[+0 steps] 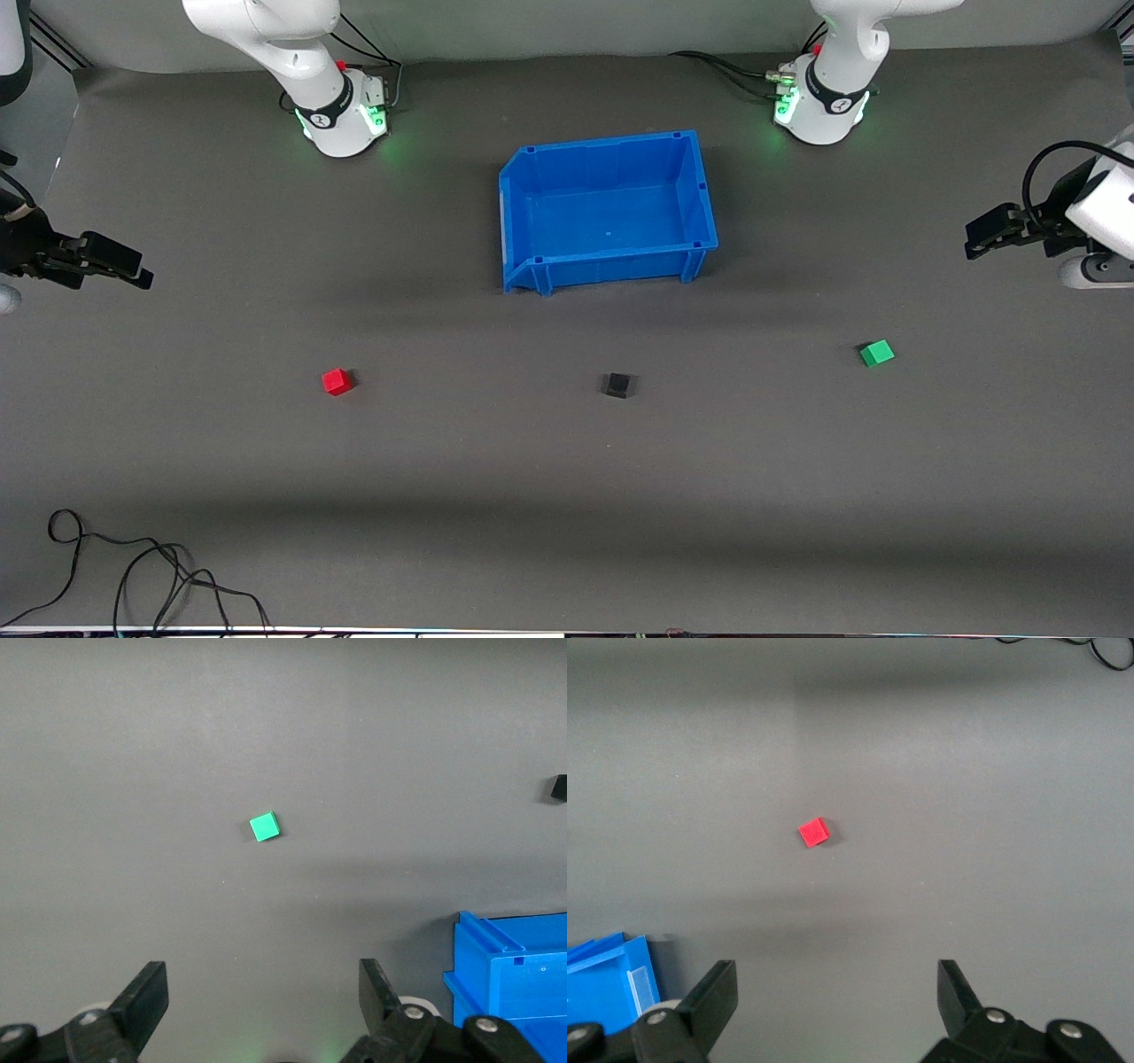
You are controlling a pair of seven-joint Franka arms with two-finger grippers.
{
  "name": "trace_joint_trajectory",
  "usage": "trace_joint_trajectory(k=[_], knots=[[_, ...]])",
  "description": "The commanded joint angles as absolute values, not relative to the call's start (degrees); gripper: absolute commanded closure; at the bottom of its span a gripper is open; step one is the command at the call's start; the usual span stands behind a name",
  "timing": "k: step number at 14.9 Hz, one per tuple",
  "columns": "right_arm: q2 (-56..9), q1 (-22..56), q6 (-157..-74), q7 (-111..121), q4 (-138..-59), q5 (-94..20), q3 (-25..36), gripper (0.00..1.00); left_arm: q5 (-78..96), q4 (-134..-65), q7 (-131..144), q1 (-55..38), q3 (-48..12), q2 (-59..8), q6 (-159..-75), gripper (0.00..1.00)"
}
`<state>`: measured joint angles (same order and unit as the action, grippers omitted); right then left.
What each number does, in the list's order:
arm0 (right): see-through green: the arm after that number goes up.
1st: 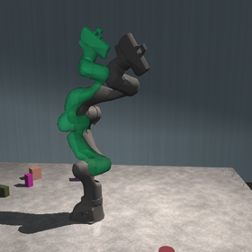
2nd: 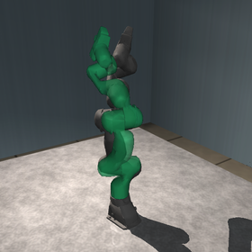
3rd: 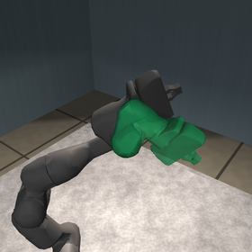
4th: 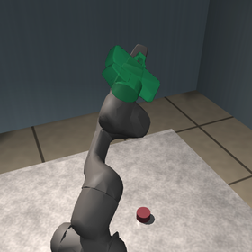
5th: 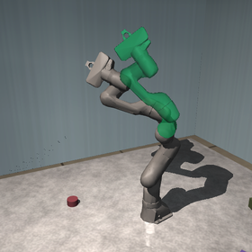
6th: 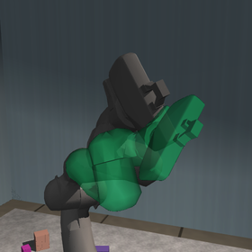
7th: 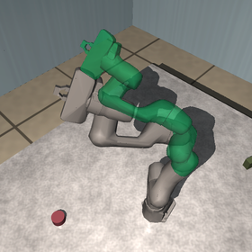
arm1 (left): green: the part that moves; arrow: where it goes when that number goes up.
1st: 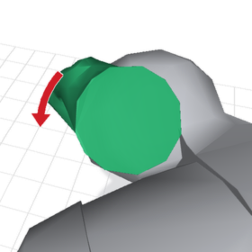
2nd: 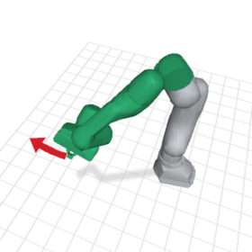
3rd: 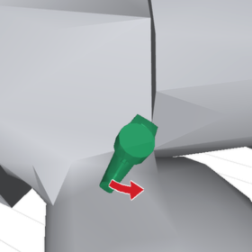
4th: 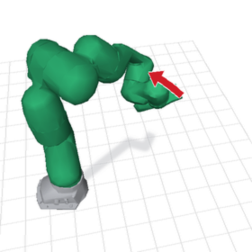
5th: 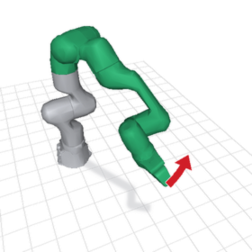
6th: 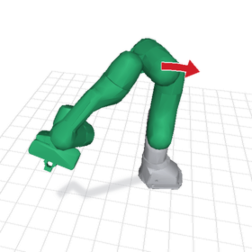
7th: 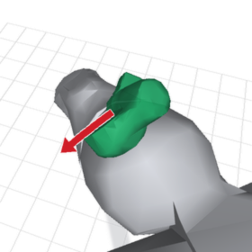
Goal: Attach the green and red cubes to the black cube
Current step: 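Reach the right gripper to the red cube while the left gripper reaches the green cube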
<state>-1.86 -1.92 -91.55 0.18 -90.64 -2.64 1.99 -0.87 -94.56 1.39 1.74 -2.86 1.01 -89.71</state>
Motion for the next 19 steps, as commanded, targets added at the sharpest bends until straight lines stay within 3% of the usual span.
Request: trace_joint_trajectory(k=[1, 6, 10, 15, 19], knots=[[-1.1, -1.2, -91.3, 0.9, -90.8, -3.6, 2.8, 0.0, -0.7, -96.2, 0.3, 1.8, -2.8, 2.9, -91.0, 0.04], [-2.1, -1.2, -91.1, -1.8, -89.3, -3.7, 2.8, 0.0, -0.8, -97.5, 0.3, 2.0, -2.7, 2.6, -90.8, 0.01], [-2.9, -1.4, -91.1, -23.3, -87.5, -4.3, 2.9, 0.0, -0.8, -103.6, 1.3, 4.8, -2.0, 0.9, -93.5, 0.0], [-5.5, -2.2, -91.1, -54.9, -88.8, -10.1, 3.1, 0.0, -0.6, -112.9, 1.8, 6.1, -2.1, -2.7, -109.7, 0.0], [-11.0, -2.5, -91.6, -62.8, -93.1, -17.2, 4.3, 0.0, -0.7, -115.5, 2.7, 5.9, -2.1, -10.4, -119.3, 0.0]])
